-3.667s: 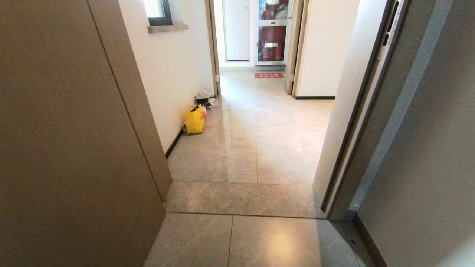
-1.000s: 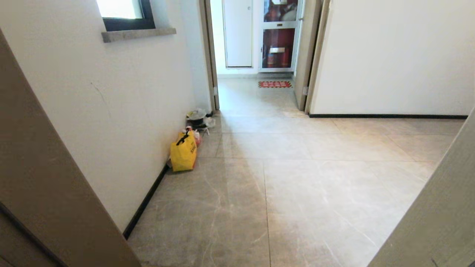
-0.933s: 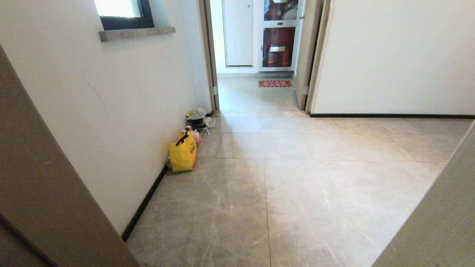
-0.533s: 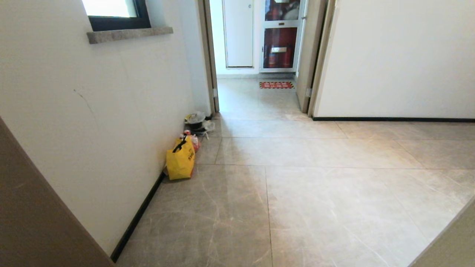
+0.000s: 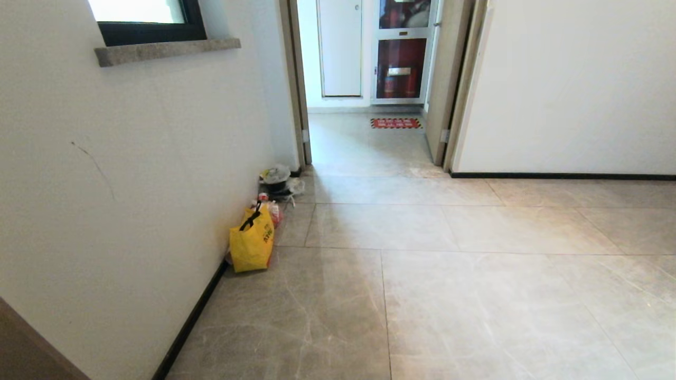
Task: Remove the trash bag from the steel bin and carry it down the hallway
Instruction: Put the trash bag at the door
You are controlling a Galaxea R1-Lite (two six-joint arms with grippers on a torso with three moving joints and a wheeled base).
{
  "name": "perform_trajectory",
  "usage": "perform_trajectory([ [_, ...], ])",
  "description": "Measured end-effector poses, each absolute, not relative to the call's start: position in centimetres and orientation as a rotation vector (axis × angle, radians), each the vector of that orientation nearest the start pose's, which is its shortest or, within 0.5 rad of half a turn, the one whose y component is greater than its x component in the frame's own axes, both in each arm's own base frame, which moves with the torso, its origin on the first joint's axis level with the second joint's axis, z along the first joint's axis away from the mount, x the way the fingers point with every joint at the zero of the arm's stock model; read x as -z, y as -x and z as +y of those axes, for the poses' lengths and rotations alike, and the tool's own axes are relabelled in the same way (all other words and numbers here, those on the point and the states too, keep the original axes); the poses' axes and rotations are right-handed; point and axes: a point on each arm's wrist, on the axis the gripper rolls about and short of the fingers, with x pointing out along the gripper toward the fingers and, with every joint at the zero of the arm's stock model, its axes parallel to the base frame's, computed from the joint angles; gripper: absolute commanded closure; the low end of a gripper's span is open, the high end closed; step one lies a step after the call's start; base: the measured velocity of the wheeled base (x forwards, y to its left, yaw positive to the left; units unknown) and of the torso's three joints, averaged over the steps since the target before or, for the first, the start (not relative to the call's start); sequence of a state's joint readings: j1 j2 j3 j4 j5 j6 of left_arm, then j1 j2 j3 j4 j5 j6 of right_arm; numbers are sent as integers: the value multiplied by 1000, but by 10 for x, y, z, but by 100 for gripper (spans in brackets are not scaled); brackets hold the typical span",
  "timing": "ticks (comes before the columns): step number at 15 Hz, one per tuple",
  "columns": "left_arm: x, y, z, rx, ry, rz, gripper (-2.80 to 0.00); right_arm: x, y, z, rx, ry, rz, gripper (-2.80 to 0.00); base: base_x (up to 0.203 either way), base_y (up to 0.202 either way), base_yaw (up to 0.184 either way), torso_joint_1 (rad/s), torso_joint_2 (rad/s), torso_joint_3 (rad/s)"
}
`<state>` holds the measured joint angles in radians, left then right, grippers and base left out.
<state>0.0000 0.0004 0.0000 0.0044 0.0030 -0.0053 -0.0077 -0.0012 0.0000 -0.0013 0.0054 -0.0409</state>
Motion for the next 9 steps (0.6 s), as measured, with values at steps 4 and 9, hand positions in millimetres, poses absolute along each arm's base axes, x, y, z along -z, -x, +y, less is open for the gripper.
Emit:
perform_trajectory([
  [4,-75,23,0,-3,6,5,0,-76,23,0,2,41,-3,0,197,0,0,5,4,1],
  [9,-75,23,0,-3,5,5,0,-76,23,0,2,41,-2,0,195,0,1,5,0,3],
])
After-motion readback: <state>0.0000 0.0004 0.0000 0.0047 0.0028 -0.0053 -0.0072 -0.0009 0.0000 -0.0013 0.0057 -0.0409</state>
